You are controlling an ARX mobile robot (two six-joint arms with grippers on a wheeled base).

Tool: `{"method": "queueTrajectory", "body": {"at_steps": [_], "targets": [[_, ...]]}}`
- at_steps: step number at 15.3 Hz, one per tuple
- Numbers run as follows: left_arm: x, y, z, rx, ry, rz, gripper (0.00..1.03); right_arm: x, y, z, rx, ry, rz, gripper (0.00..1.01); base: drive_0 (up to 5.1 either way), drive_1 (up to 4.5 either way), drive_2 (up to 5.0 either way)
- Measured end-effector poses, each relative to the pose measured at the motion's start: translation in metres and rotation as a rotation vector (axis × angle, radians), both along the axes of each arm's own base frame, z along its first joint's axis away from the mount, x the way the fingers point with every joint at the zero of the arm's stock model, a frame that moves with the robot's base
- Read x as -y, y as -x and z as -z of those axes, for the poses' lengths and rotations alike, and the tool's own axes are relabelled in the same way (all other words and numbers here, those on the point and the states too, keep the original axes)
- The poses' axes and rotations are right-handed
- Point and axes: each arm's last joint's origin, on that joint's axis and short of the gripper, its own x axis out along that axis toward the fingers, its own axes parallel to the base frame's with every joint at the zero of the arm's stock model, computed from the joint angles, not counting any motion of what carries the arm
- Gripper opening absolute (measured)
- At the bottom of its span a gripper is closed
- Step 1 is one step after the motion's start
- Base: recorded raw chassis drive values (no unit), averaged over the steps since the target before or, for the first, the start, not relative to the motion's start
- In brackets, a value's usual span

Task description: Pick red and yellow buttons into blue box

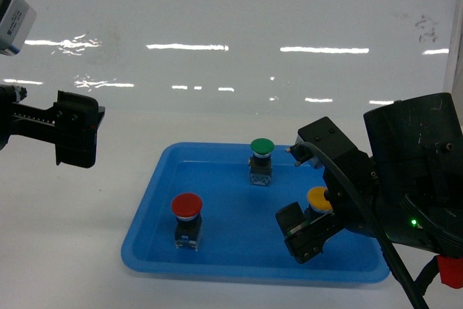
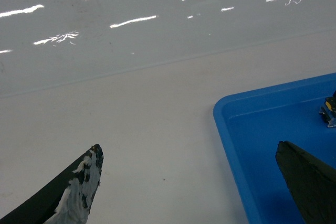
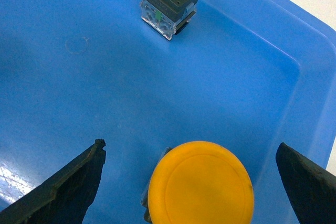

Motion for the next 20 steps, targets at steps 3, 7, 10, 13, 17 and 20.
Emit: {"method": "queueTrajectory", "body": {"at_steps": [3, 7, 10, 13, 17, 20], "targets": [[0.0, 0.0, 0.0, 0.0, 0.0, 0.0, 0.98, 0.0, 0.001, 0.012, -0.03, 0.012, 0.004, 0.98, 0.0, 0.0, 0.0], [0.0, 0.0, 0.0, 0.0, 0.0, 0.0, 0.98, -0.003, -0.001, 0.016, 0.001, 0.023, 0.001, 0.98, 0.0, 0.0, 0.0], [0.0, 0.0, 0.0, 0.0, 0.0, 0.0, 0.98, -0.004, -0.001, 0.015, 0.01, 0.028, -0.01, 0.88, 0.0, 0.0, 0.0], [0.0, 0.0, 0.0, 0.0, 0.0, 0.0, 0.98, -0.004, -0.001, 0.015, 0.011, 0.029, -0.011, 0.51, 0.0, 0.0, 0.0], [0.0, 0.0, 0.0, 0.0, 0.0, 0.0, 0.98, -0.005, -0.001, 0.015, 0.015, 0.029, -0.013, 0.3, 0.0, 0.0, 0.0], [0.0, 0.0, 0.0, 0.0, 0.0, 0.0, 0.98, -0.005, -0.001, 0.015, 0.014, 0.029, -0.013, 0.3, 0.0, 0.0, 0.0]]}}
